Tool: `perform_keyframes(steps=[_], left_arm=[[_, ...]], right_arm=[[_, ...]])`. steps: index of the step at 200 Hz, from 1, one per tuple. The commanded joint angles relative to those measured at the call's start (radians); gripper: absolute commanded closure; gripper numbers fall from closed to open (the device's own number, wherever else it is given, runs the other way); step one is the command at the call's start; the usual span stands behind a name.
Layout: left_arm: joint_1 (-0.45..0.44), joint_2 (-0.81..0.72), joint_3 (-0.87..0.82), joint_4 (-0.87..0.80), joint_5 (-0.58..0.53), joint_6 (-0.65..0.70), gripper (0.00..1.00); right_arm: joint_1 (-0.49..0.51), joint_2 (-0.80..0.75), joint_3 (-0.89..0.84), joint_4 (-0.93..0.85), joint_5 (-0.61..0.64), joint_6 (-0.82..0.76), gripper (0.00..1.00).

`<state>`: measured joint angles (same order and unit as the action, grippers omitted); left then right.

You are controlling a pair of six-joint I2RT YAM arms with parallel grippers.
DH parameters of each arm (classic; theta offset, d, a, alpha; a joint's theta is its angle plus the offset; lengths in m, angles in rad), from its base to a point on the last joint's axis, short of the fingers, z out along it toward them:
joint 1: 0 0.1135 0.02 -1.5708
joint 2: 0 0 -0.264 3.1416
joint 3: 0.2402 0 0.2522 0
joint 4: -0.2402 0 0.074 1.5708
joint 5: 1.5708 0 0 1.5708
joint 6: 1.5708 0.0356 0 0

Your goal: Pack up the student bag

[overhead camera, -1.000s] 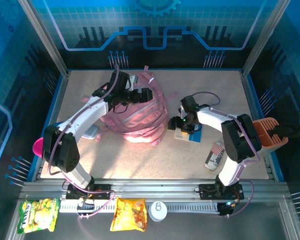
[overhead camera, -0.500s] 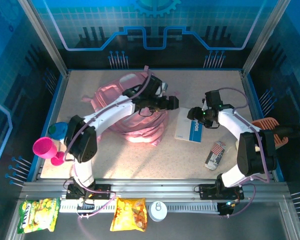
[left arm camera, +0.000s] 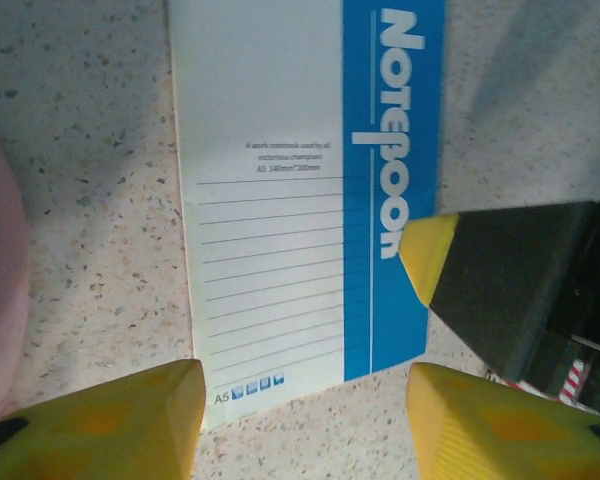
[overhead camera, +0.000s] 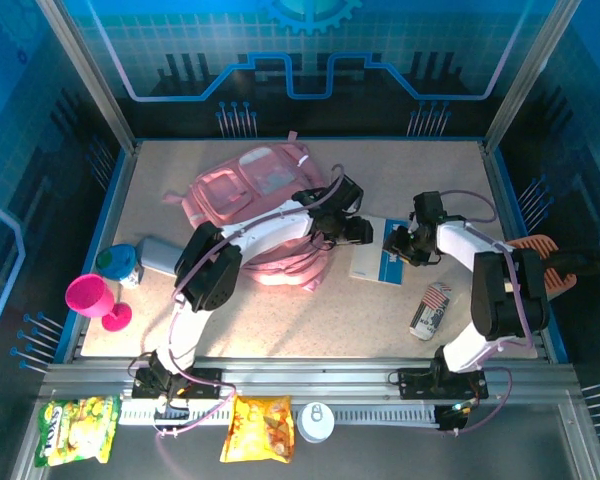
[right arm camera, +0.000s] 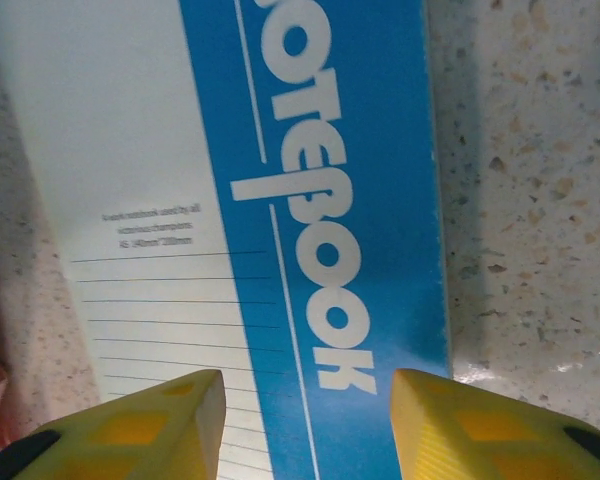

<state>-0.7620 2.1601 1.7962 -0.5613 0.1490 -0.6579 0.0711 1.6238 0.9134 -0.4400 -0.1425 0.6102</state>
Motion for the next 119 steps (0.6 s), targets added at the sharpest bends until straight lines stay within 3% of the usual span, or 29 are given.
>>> perform_keyframes(steps=[1, 55, 119], left_arm=[[-0.013, 0.044, 0.051, -0.058, -0.035, -0.012, 0.50], [-0.016, 0.134, 0.114, -0.109, -0.066, -0.011, 0.53], [-0.016, 0.185, 0.123, -0.118, -0.038, -0.011, 0.50]], right_arm=[[-0.012, 0.023, -0.007, 0.012, -0.016, 0.009, 0.52], [-0.014, 0.058, 0.001, -0.002, -0.009, 0.003, 0.52], [-0.014, 0.082, 0.005, -0.003, -0.025, -0.004, 0.51]])
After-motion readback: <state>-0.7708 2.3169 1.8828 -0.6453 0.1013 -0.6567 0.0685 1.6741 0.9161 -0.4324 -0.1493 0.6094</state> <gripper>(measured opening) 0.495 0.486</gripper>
